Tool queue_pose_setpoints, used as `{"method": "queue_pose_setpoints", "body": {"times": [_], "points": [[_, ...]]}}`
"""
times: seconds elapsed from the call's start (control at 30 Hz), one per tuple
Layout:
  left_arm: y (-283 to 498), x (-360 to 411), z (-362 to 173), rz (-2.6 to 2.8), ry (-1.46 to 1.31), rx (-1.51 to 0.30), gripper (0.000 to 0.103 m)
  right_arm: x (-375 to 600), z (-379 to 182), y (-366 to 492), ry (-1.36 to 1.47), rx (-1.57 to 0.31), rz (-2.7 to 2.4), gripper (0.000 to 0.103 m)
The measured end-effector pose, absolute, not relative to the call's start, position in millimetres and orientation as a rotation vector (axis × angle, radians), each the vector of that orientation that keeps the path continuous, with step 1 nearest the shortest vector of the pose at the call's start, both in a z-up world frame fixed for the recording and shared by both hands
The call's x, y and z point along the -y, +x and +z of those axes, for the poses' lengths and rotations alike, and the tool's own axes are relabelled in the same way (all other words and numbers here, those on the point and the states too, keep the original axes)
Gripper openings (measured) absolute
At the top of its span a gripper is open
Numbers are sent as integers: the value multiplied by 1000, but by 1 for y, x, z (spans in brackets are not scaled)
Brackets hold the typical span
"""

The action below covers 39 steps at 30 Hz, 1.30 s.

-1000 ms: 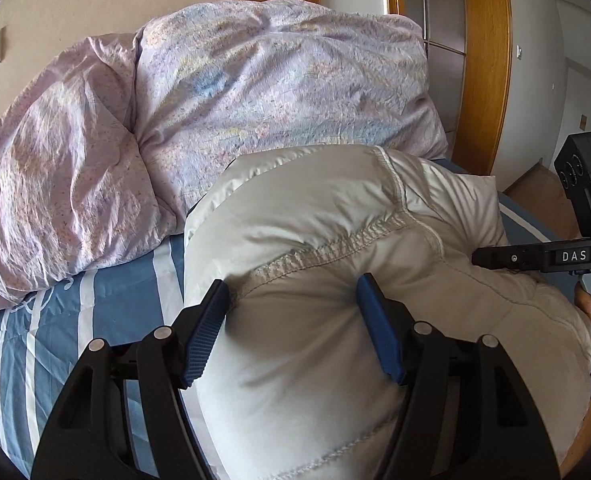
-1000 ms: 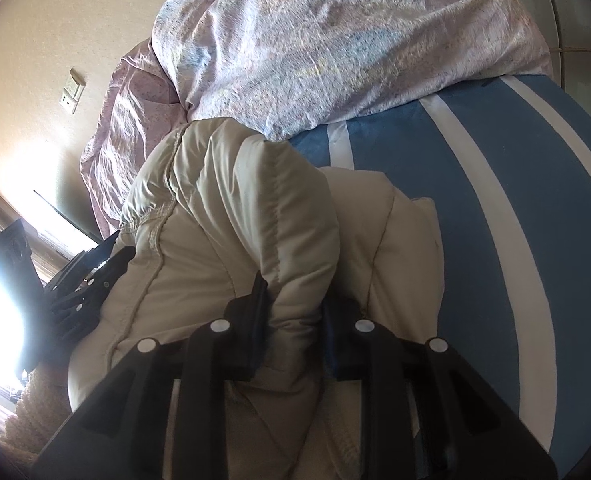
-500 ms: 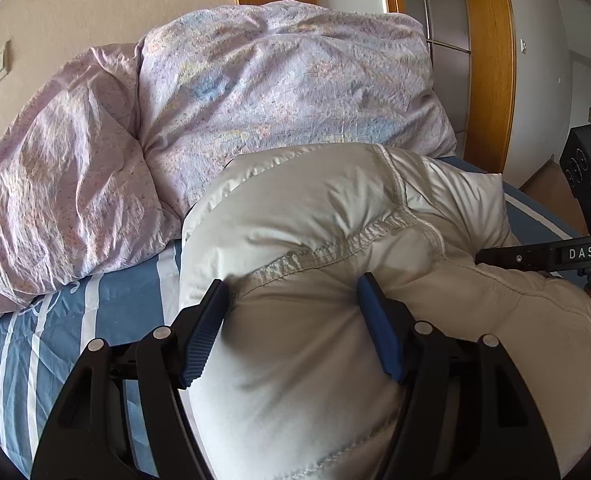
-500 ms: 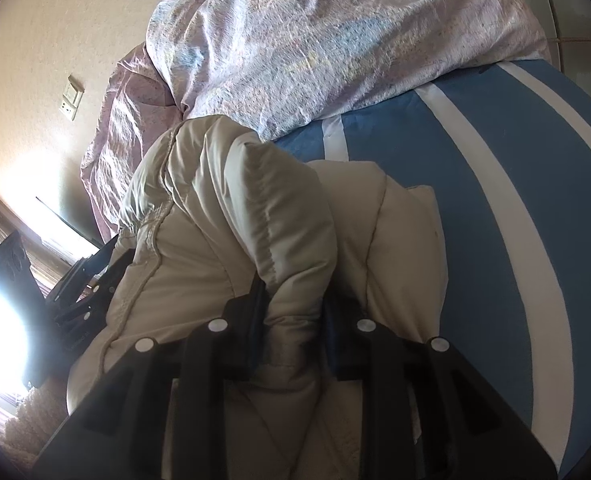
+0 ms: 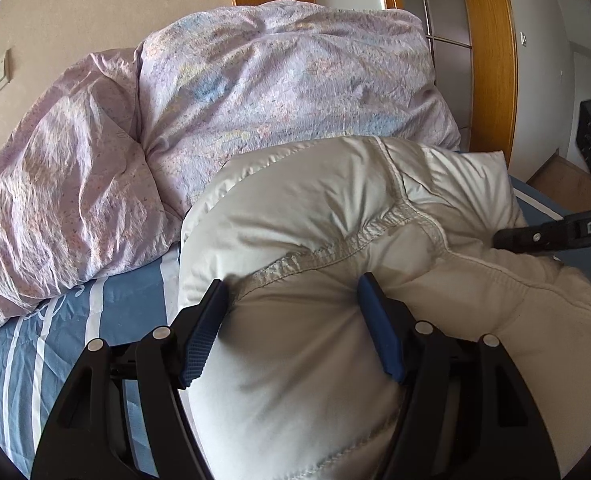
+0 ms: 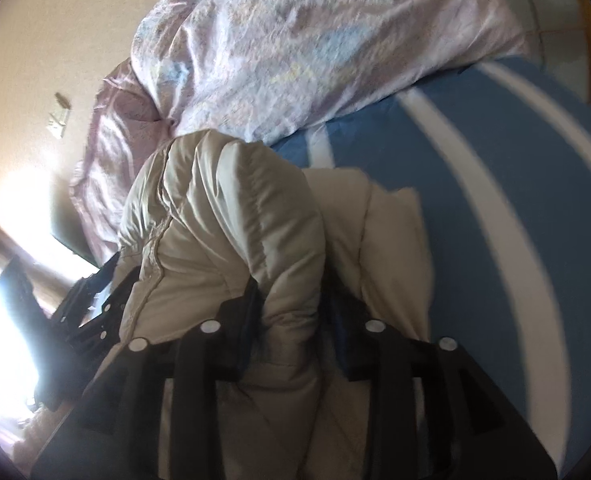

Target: Fold large clothes

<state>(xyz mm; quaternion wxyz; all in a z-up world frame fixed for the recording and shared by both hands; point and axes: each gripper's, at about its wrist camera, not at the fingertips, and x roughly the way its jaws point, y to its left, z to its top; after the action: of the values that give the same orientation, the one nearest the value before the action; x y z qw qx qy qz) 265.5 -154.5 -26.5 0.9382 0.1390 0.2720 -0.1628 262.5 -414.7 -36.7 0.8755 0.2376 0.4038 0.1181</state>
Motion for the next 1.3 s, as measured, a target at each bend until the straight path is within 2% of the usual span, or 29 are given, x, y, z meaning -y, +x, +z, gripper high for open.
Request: {"method": "queue_pose_setpoints", "body": {"times": [0.17,0.4,0.7,0.77,0.93,1.17,1.3], "points": [[265,154,-27,-325,282,-555,68,415,4,223,402,-715,158,40],[265,154,-27,-320,282,-553,68,373,11,203,286,-728,272,39],[262,154,-22,-320,294,-551,70,360,-35,213,220,-813,269,38],[259,149,-14,-327,279,-558,74,360,-39,212,220,-811,267,38],[233,130,3,-390,239,-554,74,362,-44,212,237,-806,272,38],[225,131,-8,-464,236,-606,77,363,-47,212,243,-792,272,38],[233,141,-22,-444,236,-624,86,363,-47,211,242,-784,269,38]]}}
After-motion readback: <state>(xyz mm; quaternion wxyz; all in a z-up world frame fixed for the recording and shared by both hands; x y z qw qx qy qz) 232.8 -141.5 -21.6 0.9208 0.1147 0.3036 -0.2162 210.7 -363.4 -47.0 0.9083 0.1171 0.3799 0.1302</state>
